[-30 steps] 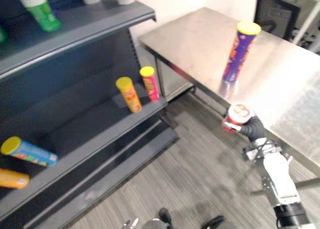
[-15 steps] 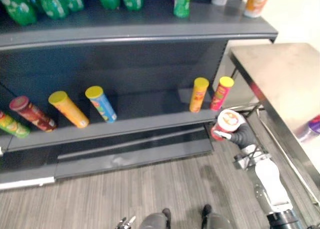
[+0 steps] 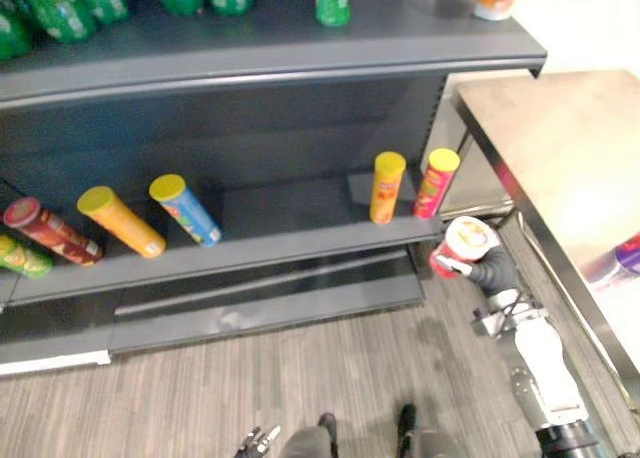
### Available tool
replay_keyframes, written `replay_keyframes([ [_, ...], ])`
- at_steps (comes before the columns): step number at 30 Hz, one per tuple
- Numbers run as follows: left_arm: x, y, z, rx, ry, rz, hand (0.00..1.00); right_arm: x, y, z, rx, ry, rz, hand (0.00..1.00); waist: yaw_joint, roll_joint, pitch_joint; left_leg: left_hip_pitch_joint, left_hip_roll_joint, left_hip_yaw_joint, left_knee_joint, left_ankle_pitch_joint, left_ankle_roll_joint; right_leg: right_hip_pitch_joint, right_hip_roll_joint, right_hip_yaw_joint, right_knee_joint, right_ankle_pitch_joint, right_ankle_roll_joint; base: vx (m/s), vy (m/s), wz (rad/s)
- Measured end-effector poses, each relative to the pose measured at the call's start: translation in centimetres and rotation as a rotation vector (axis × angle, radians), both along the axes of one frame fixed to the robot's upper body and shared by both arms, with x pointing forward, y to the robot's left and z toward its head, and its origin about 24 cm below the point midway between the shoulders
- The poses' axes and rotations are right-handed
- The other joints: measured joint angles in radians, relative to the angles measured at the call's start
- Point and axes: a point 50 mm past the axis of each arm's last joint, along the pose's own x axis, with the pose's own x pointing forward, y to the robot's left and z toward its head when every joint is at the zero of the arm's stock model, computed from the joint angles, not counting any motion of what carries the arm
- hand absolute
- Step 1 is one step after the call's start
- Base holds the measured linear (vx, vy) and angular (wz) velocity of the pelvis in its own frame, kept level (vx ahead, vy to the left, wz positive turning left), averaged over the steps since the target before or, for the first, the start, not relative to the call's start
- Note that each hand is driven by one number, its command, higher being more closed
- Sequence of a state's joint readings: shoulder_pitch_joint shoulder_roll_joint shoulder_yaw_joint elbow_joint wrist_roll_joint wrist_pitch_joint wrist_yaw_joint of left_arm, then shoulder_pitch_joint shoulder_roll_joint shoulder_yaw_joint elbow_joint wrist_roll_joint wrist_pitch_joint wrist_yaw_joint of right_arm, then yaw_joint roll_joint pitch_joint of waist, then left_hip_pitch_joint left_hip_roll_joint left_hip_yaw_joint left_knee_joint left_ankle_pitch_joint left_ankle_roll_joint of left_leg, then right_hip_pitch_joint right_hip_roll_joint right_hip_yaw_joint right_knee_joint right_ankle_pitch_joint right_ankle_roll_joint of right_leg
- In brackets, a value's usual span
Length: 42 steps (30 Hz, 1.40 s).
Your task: Put the gum and the chips on the shelf.
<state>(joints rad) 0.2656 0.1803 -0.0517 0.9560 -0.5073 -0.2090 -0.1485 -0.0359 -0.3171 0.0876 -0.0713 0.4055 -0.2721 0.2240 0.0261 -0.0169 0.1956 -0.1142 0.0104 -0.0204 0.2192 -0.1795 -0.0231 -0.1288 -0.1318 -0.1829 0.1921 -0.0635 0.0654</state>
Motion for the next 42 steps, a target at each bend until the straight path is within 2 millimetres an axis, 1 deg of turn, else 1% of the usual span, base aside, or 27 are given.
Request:
replay_keyframes([
  [1, 0.2, 0.0, 0.0, 0.001, -0.005, 0.000, 0.00, 0.0, 0.0, 0.0, 0.004, 0.000, 0.013, 1.00, -0.001, 0.003, 0.001, -0.003, -0.004, -0.014, 0.002, 0.008, 0.004, 0.000, -0.003, -0.010, 0.011, -0.014, -0.001, 0.00, -0.035, 0.27],
  [4, 0.7, -0.3, 0.0, -0.035, -0.024, 0.018, 0.00, -0.1, 0.1, -0.2, 0.000, 0.005, 0.026, 1.00, -0.004, 0.017, 0.010, -0.023, -0.005, -0.013, 0.062, 0.000, 0.004, 0.004, -0.014, -0.040, 0.066, -0.058, -0.003, -0.01, -0.024, 0.44],
  [6, 1.3, -0.7, 0.1, -0.065, -0.048, 0.040, 0.00, -0.4, -0.1, -0.8, -0.006, 0.030, 0.027, 1.00, -0.010, 0.029, 0.016, -0.033, 0.004, 0.070, 0.088, 0.004, 0.008, 0.018, -0.044, -0.090, 0.117, -0.107, -0.005, -0.03, 0.006, 0.72],
  [8, 1.4, -0.8, 0.1, -0.068, -0.049, 0.032, 0.00, -0.6, -0.1, -1.0, -0.010, 0.037, 0.031, 1.00, -0.009, 0.032, 0.016, -0.032, 0.003, 0.107, 0.075, 0.016, 0.006, 0.019, -0.069, -0.117, 0.147, -0.133, -0.003, -0.04, 0.000, 0.62],
  [10, 1.3, -1.0, 0.0, -0.081, -0.042, 0.027, 0.00, -0.6, -0.1, -1.1, -0.012, 0.040, 0.028, 1.00, -0.008, 0.042, 0.022, -0.023, 0.010, 0.145, 0.056, 0.019, 0.003, 0.033, -0.083, -0.137, 0.149, -0.139, 0.001, -0.03, -0.004, 0.42],
  [11, 1.0, -1.3, -0.1, -0.099, -0.033, 0.040, 0.00, -0.6, -0.1, -1.2, -0.023, 0.044, 0.026, 1.00, 0.004, 0.052, 0.024, -0.016, 0.013, 0.160, 0.056, 0.018, -0.003, 0.040, -0.086, -0.137, 0.148, -0.140, 0.002, 0.00, 0.014, 0.08],
  [12, 0.6, -1.5, -0.2, -0.122, -0.024, 0.060, 0.00, -0.6, -0.1, -1.5, -0.028, 0.054, 0.027, 1.00, 0.007, 0.058, 0.028, -0.003, 0.013, 0.173, 0.055, 0.016, -0.005, 0.054, -0.087, -0.136, 0.144, -0.139, 0.004, 0.01, 0.032, 0.01],
  [14, 0.3, -1.8, -0.4, -0.149, -0.011, 0.087, 0.00, -0.6, -0.1, -1.9, -0.029, 0.067, 0.026, 1.00, 0.006, 0.059, 0.028, 0.011, 0.009, 0.177, 0.054, 0.011, -0.011, 0.069, -0.090, -0.135, 0.140, -0.139, 0.008, 0.03, 0.045, -0.03],
  [16, 0.3, -1.7, -0.5, -0.148, -0.005, 0.088, 0.00, -0.7, -0.1, -2.0, -0.027, 0.066, 0.023, 1.00, 0.003, 0.060, 0.028, 0.024, 0.008, 0.184, 0.053, 0.005, -0.010, 0.079, -0.094, -0.133, 0.138, -0.131, 0.023, 0.04, 0.029, -0.11],
  [19, 0.4, -1.6, -0.5, -0.132, -0.010, 0.076, 0.00, -1.0, 0.1, -2.4, -0.021, 0.073, 0.027, 1.00, 0.003, 0.056, 0.027, 0.047, 0.008, 0.212, 0.043, -0.010, -0.011, 0.082, -0.098, -0.107, 0.132, -0.124, 0.035, 0.04, 0.029, -0.25],
  [23, 0.2, -1.2, -0.4, -0.104, -0.003, 0.039, 0.00, -2.4, -0.1, -4.1, 0.005, 0.142, -0.012, 1.00, 0.000, 0.040, 0.007, 0.050, -0.006, 0.234, 0.008, -0.012, -0.007, 0.077, -0.108, -0.103, 0.099, -0.111, 0.055, 0.09, 0.054, -0.08],
  [24, 0.2, -1.1, -0.4, -0.098, -0.004, 0.033, 0.00, -2.7, -0.2, -4.5, 0.007, 0.160, -0.022, 1.00, 0.002, 0.032, 0.000, 0.050, -0.014, 0.238, -0.005, -0.010, -0.004, 0.076, -0.112, -0.101, 0.088, -0.104, 0.065, 0.09, 0.055, -0.04],
  [26, 0.2, -0.9, -0.3, -0.091, -0.007, 0.028, 0.00, -2.7, -0.1, -4.5, 0.007, 0.161, -0.021, 1.00, 0.005, 0.023, -0.007, 0.046, -0.021, 0.254, -0.011, -0.003, 0.008, 0.064, -0.118, -0.092, 0.083, -0.100, 0.072, 0.14, 0.078, -0.09],
  [28, 0.2, -0.8, -0.3, -0.085, -0.009, 0.020, 0.00, -2.6, -0.1, -4.4, 0.007, 0.157, -0.021, 1.00, 0.006, 0.017, -0.012, 0.043, -0.027, 0.264, -0.006, -0.003, 0.010, 0.064, -0.123, -0.090, 0.069, -0.087, 0.075, 0.14, 0.082, -0.04],
  [29, 0.2, -0.8, -0.3, -0.083, -0.010, 0.016, 0.00, -2.5, 0.0, -4.3, 0.007, 0.153, -0.019, 1.00, 0.006, 0.017, -0.012, 0.039, -0.027, 0.263, -0.006, -0.006, 0.014, 0.062, -0.121, -0.093, 0.070, -0.071, 0.068, 0.12, 0.096, 0.07],
  [31, 0.3, -0.7, -0.3, -0.083, -0.012, 0.012, 0.00, -2.3, 0.0, -4.1, 0.005, 0.141, -0.017, 1.00, 0.007, 0.016, -0.014, 0.032, -0.020, 0.258, -0.006, -0.019, 0.034, 0.031, -0.119, -0.095, 0.122, -0.057, 0.046, 0.09, 0.091, 0.06],
  [32, 0.3, -0.6, -0.2, -0.081, -0.013, 0.014, 0.00, -2.0, 0.2, -3.7, 0.000, 0.124, -0.012, 1.00, 0.007, 0.012, -0.013, 0.031, -0.015, 0.258, -0.005, -0.023, 0.044, -0.013, -0.124, -0.093, 0.196, -0.048, 0.025, 0.10, 0.082, -0.01],
  [33, 0.3, -0.6, -0.2, -0.079, -0.013, 0.013, 0.00, -1.6, 0.5, -3.4, -0.006, 0.107, -0.008, 1.00, 0.008, 0.008, -0.013, 0.038, -0.011, 0.258, -0.008, -0.021, 0.048, -0.051, -0.132, -0.089, 0.272, -0.032, -0.010, 0.11, 0.091, -0.03],
  [34, 0.3, -0.5, -0.2, -0.074, -0.014, 0.008, 0.00, -1.3, 0.6, -3.3, -0.004, 0.100, -0.004, 1.00, 0.007, 0.007, -0.011, 0.047, -0.009, 0.257, -0.009, -0.019, 0.052, -0.069, -0.136, -0.083, 0.315, -0.021, -0.026, 0.09, 0.045, -0.06],
  [35, 0.4, -0.7, -0.2, -0.071, -0.013, -0.010, 0.00, -0.8, 1.0, -3.3, 0.004, 0.100, 0.004, 1.00, 0.008, 0.007, -0.010, 0.070, 0.003, 0.256, -0.009, -0.022, 0.060, -0.092, -0.133, -0.078, 0.365, -0.043, -0.035, 0.06, 0.013, -0.04],
  [36, 0.5, -0.6, -0.1, -0.067, -0.014, -0.012, 0.00, -0.5, 1.8, -3.2, 0.016, 0.098, 0.024, 1.00, 0.008, 0.007, -0.009, 0.083, 0.012, 0.257, -0.008, -0.023, 0.060, -0.097, -0.126, -0.085, 0.353, -0.058, -0.038, 0.05, -0.003, 0.00],
  [37, 0.6, -0.4, -0.1, -0.064, -0.017, -0.014, 0.00, -0.4, 2.2, -3.1, 0.019, 0.094, 0.037, 1.00, 0.007, 0.003, -0.010, 0.084, 0.017, 0.257, -0.008, -0.023, 0.059, -0.100, -0.118, -0.084, 0.332, -0.059, -0.039, 0.03, -0.044, 0.05],
  [38, 1.0, -0.2, 0.1, -0.059, -0.030, -0.016, 0.00, -0.2, 2.9, -2.9, 0.019, 0.085, 0.062, 1.00, 0.008, -0.013, -0.011, 0.081, 0.026, 0.255, -0.008, -0.025, 0.056, -0.113, -0.102, -0.080, 0.274, -0.057, -0.037, 0.04, -0.101, 0.06],
  [39, 1.3, 0.1, 0.2, -0.053, -0.036, -0.018, 0.00, 0.1, 3.3, -2.6, 0.018, 0.075, 0.077, 1.00, 0.009, -0.022, -0.005, 0.077, 0.037, 0.249, -0.004, -0.029, 0.050, -0.115, -0.078, -0.071, 0.195, -0.047, -0.021, 0.04, -0.128, 0.06],
  [40, 1.4, 0.1, 0.2, -0.053, -0.037, -0.017, 0.00, 0.1, 3.3, -2.5, 0.018, 0.071, 0.076, 1.00, 0.010, -0.024, -0.005, 0.071, 0.043, 0.244, 0.002, -0.032, 0.044, -0.116, -0.065, -0.055, 0.150, -0.037, -0.011, 0.04, -0.167, 0.19],
  [41, 1.6, 0.2, 0.2, -0.052, -0.040, -0.011, 0.00, 0.2, 3.1, -2.4, 0.020, 0.067, 0.062, 1.00, 0.008, -0.025, -0.005, 0.057, 0.050, 0.226, 0.027, -0.040, 0.031, -0.108, -0.045, -0.019, 0.078, -0.010, 0.024, 0.04, -0.145, 0.25],
  [42, 1.7, 0.2, 0.2, -0.050, -0.042, -0.008, 0.00, 0.3, 3.0, -2.4, 0.022, 0.069, 0.057, 1.00, 0.007, -0.029, -0.006, 0.051, 0.050, 0.220, 0.036, -0.044, 0.023, -0.101, -0.040, 0.002, 0.047, 0.012, 0.035, 0.05, -0.266, 0.45],
])
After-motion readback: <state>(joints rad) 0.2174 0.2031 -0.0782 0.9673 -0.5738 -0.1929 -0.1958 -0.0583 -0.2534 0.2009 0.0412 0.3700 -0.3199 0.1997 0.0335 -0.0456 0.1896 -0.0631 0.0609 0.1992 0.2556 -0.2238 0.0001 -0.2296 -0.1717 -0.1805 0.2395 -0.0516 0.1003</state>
